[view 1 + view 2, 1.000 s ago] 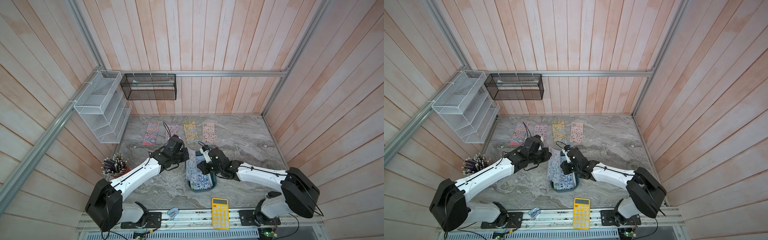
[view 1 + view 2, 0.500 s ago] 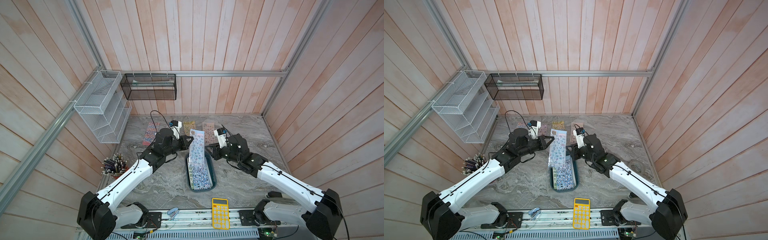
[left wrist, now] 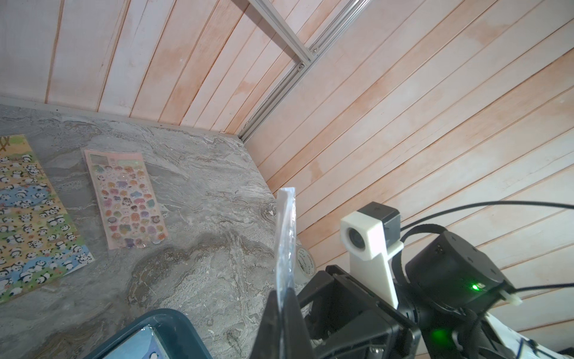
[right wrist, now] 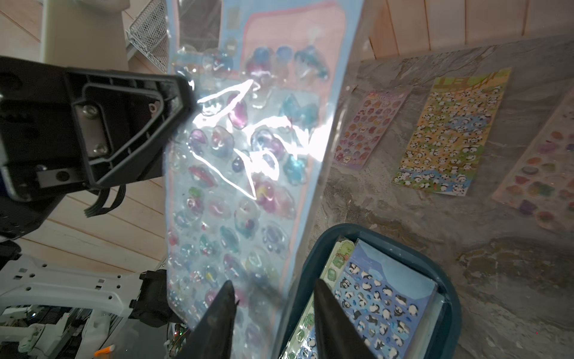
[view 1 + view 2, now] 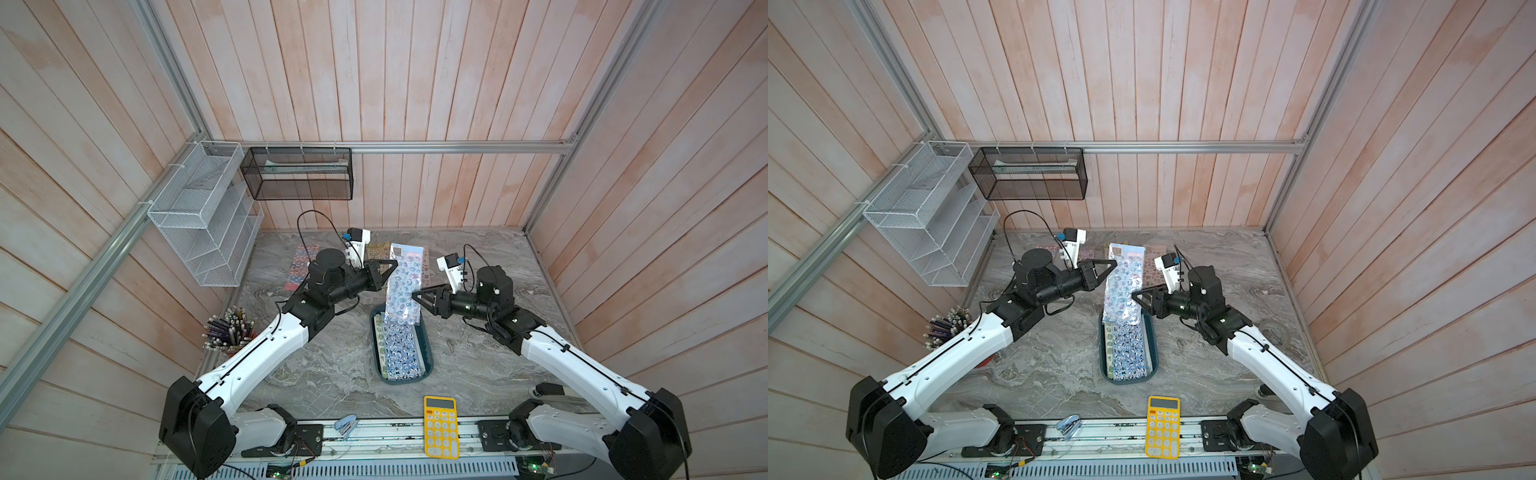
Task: Take the stickers out of the storage box
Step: Pick up the sticker from the storage box.
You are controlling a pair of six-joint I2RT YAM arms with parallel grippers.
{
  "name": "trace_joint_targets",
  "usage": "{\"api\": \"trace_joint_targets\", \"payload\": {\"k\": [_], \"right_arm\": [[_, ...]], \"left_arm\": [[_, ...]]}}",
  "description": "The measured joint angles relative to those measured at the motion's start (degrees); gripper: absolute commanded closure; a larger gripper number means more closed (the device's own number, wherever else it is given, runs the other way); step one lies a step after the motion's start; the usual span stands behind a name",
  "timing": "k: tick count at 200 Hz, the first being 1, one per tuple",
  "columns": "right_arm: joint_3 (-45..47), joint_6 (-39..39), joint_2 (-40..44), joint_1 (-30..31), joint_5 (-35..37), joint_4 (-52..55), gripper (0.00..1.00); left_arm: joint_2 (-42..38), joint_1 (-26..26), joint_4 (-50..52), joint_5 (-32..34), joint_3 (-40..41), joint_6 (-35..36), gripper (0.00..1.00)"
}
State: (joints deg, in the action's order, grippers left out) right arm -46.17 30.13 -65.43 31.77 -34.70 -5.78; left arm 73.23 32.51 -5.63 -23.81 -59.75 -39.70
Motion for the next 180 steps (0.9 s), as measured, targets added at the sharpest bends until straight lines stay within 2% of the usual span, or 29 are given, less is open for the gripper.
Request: {"api": "trace_joint_targets", "payload": {"k": [7, 19, 30, 41, 54, 77, 85, 98, 140, 156, 180], "right_arm": [[0.5, 0.6, 0.0, 0.0, -0.7, -1.1, 0.63], [1.3, 1.8, 0.0, 0.0, -1.7, -2.8, 0.77], [1.6, 3.1, 0.0, -0.1, -2.5, -3.7, 1.00], [1.6, 3.4, 0.0, -0.2, -3.2, -4.7, 1.00], [1.6, 3.8, 0.0, -0.2, -3.4, -5.0, 1.00], [1.0, 3.3, -0.3, -0.5, -3.3, -3.7, 1.00], [0.4, 2.7, -0.5, -0.6, -3.3, -2.7, 1.00], [-1.0, 1.7, -0.8, -1.0, -3.1, -1.0, 1.00], [-6.8, -3.0, -2.2, -3.2, -3.8, 5.5, 1.00], [-8.9, -4.6, -3.4, -3.7, -4.8, 7.6, 1.00], [-9.7, -6.0, -4.7, -3.8, -6.3, 9.4, 1.00]], "left_arm": [[0.0, 0.0, -0.5, 0.0, 0.0, -0.1, 1.00], [0.0, 0.0, -1.3, 0.0, 0.0, -0.4, 1.00], [0.0, 0.0, -2.2, 0.0, 0.1, -0.6, 1.00], [0.0, 0.0, -2.9, 0.1, 0.3, -0.7, 1.00], [0.0, -0.1, -3.6, 0.1, 0.6, -0.7, 0.93], [-0.1, -0.1, -4.3, 0.2, 1.2, -1.2, 0.55], [-0.2, -0.1, -4.2, 0.3, 1.3, -0.9, 0.48], [-0.5, -0.1, -4.1, 0.5, 1.6, -0.7, 0.42], [-1.4, -0.5, -3.0, 0.5, 2.8, -0.3, 0.40], [-1.3, -0.7, -2.9, -0.2, 3.7, -0.4, 0.43], [-0.1, -0.6, -3.2, -2.4, 4.1, -1.4, 0.56]]}}
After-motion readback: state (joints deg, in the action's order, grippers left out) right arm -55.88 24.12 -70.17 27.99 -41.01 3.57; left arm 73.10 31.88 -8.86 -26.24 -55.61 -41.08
